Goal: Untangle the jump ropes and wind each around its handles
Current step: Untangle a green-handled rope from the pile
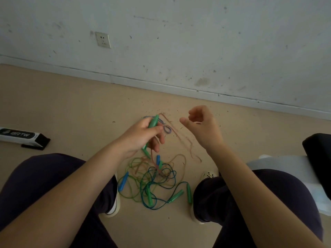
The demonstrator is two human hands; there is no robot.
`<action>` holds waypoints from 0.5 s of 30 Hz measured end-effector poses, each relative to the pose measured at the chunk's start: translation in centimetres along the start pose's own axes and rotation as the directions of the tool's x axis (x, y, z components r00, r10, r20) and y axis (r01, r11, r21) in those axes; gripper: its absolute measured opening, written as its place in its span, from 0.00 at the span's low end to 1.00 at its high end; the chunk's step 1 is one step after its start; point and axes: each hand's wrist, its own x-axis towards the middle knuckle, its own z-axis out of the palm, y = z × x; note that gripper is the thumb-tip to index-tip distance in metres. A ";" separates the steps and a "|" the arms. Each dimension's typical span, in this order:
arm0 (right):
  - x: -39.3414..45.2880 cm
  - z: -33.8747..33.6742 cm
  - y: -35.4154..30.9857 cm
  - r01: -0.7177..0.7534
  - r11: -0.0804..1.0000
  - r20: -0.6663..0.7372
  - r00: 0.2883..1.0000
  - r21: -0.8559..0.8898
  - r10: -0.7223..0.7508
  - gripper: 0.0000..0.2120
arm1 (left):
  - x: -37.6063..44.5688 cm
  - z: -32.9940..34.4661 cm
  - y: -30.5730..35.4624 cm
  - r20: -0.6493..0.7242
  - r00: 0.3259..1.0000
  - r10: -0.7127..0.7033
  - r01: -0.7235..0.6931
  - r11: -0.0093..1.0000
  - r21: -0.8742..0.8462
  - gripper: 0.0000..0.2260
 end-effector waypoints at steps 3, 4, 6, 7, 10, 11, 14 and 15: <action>-0.3 0.6 -0.4 -0.070 0.993 0.241 0.970 0.091 0.046 0.08 | 0.3 -0.1 0.3 -0.105 0.994 -0.005 -0.015 0.981 -0.191 0.04; -0.6 1.1 -0.4 -0.089 0.990 0.315 0.948 0.110 0.050 0.08 | 0.3 -0.1 0.4 -0.112 0.994 -0.008 -0.019 0.972 -0.236 0.05; -1.1 2.0 -0.4 -0.107 0.984 0.353 0.934 0.145 0.050 0.10 | 0.3 -0.1 0.4 -0.097 0.995 -0.008 -0.016 0.969 -0.247 0.04; -1.1 2.2 -0.4 -0.116 0.978 0.333 0.942 0.171 0.054 0.12 | 0.2 -0.1 0.3 -0.084 0.996 -0.009 -0.010 0.975 -0.223 0.03; -0.8 1.6 -0.6 -0.068 0.971 0.241 0.970 0.231 0.010 0.18 | 0.2 -0.2 0.1 -0.043 0.999 0.000 -0.006 0.992 -0.127 0.02; -0.6 1.3 -0.7 -0.008 0.979 0.229 0.973 0.202 -0.040 0.17 | 0.2 -0.2 0.1 -0.034 0.999 0.011 -0.014 0.994 -0.109 0.02; -0.7 1.0 -0.7 0.110 0.992 0.267 0.956 0.060 -0.122 0.03 | 0.2 -0.5 0.1 0.010 1.000 0.022 -0.022 0.998 -0.054 0.07; -0.7 1.0 -0.8 0.111 0.993 0.256 0.960 0.028 -0.115 0.01 | 0.2 -0.6 0.1 0.031 0.999 0.013 -0.012 0.999 -0.037 0.10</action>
